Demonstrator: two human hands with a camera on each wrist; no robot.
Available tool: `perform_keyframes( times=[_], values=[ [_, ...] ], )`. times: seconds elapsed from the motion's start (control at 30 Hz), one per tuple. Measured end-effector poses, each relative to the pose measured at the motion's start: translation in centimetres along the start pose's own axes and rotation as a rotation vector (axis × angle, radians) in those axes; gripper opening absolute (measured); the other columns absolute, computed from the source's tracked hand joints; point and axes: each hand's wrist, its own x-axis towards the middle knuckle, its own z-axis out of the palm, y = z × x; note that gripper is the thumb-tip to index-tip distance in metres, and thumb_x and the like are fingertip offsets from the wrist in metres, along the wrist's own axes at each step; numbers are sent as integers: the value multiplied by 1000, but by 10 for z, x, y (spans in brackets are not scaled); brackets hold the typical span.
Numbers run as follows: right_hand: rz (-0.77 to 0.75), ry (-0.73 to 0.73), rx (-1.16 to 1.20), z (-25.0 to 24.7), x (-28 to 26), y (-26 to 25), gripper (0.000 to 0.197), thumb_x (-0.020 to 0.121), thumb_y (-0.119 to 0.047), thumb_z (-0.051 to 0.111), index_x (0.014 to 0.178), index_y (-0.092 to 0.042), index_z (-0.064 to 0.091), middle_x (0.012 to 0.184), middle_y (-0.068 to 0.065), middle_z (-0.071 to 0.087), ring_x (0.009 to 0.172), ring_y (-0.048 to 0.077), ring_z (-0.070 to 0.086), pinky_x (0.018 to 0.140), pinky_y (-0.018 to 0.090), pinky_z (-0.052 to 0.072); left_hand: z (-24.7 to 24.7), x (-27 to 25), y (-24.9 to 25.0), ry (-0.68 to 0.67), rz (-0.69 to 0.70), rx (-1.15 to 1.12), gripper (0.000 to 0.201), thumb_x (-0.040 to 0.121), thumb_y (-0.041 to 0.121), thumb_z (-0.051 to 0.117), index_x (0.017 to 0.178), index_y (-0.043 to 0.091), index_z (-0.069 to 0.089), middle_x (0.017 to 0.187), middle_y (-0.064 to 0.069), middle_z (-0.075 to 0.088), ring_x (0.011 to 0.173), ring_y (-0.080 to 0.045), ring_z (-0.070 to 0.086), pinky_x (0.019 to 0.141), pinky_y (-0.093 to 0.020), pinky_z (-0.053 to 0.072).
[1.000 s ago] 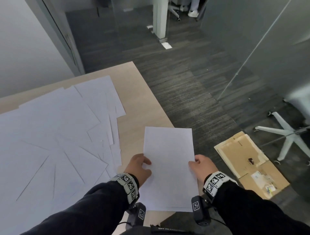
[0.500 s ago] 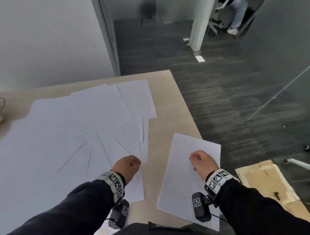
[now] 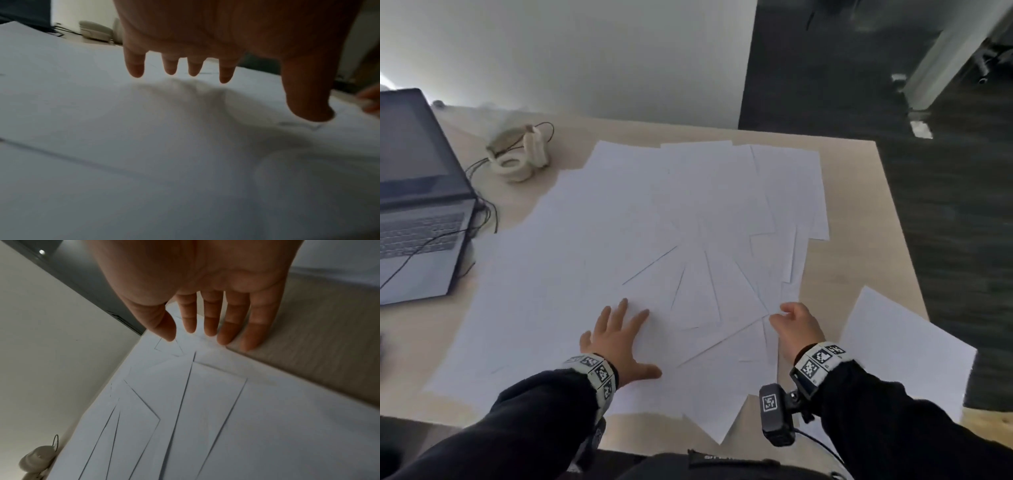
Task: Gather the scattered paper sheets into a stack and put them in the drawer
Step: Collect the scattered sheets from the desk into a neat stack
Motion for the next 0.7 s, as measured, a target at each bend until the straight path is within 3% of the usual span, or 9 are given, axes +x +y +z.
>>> perform_keyframes(
  times=[0.1, 0.17, 0.2, 0.3, 0.4, 0.47, 0.53, 0.63, 0.7],
  values=[
    [44, 58, 51, 17, -4, -2, 43, 87, -25, 58, 129, -20, 50, 127, 9, 50, 105, 27, 57, 85, 32, 45, 11, 1, -15, -28, 56, 114, 129, 49, 85, 64, 143, 56, -19, 156, 12, -33, 148, -22, -23, 118, -55, 7],
    [107, 91, 126, 28, -6, -2, 44, 80, -30, 61, 123, -27, 50, 118, 10, 56, 93, 31, 62, 80, 39, 53, 13, 5, -19, 6, 80, 118, 128, 49, 87, 60, 142, 57, -21, 157, 11, -33, 148, -23, -23, 117, -55, 6],
    [147, 104, 174, 32, -7, -1, 46, 77, -32, 61, 121, -29, 50, 109, 12, 60, 82, 32, 64, 72, 40, 55, 14, 7, -20, 18, 92, 114, 127, 48, 89, 58, 142, 57, -21, 157, 11, -33, 147, -23, -22, 116, -54, 7],
    [202, 112, 263, 40, -15, -2, 47, 79, -27, 64, 124, -22, 50, 78, 10, 62, 59, 26, 55, 53, 31, 42, 13, 12, -22, 28, 134, 132, 125, 47, 93, 52, 142, 56, -21, 157, 9, -32, 147, -26, -20, 114, -54, 10],
    [181, 117, 285, 41, -25, -10, 30, 88, -18, 64, 117, -13, 57, 80, 5, 60, 63, 20, 54, 46, 23, 39, 9, 15, -26, 45, 173, 143, 120, 51, 93, 48, 143, 56, -18, 159, 8, -27, 147, -27, -15, 113, -53, 12],
    [169, 98, 290, 44, -29, -15, 24, 90, -20, 64, 107, -4, 62, 80, 9, 60, 65, 24, 54, 49, 21, 40, 6, 18, -32, 65, 209, 153, 115, 54, 92, 46, 145, 55, -14, 160, 9, -21, 146, -26, -9, 113, -52, 13],
    [171, 71, 263, 47, -28, -16, 33, 88, -23, 65, 105, 5, 60, 81, 14, 59, 68, 25, 55, 56, 30, 45, 3, 21, -38, 69, 245, 167, 112, 57, 91, 46, 145, 54, -12, 160, 10, -19, 146, -26, -6, 113, -52, 13],
    [147, 32, 231, 52, -31, -19, 20, 89, -15, 63, 101, 2, 65, 91, 22, 68, 72, 27, 61, 65, 40, 53, 0, 23, -45, 61, 278, 170, 109, 60, 89, 47, 147, 53, -9, 160, 9, -20, 148, -24, -9, 115, -52, 9],
    [154, -15, 222, 54, -34, -20, 11, 89, -12, 63, 97, -6, 67, 95, 18, 69, 80, 30, 65, 75, 44, 56, -3, 24, -46, 70, 295, 168, 107, 63, 87, 46, 148, 51, -7, 160, 8, -23, 149, -23, -14, 116, -52, 7]
  ],
)
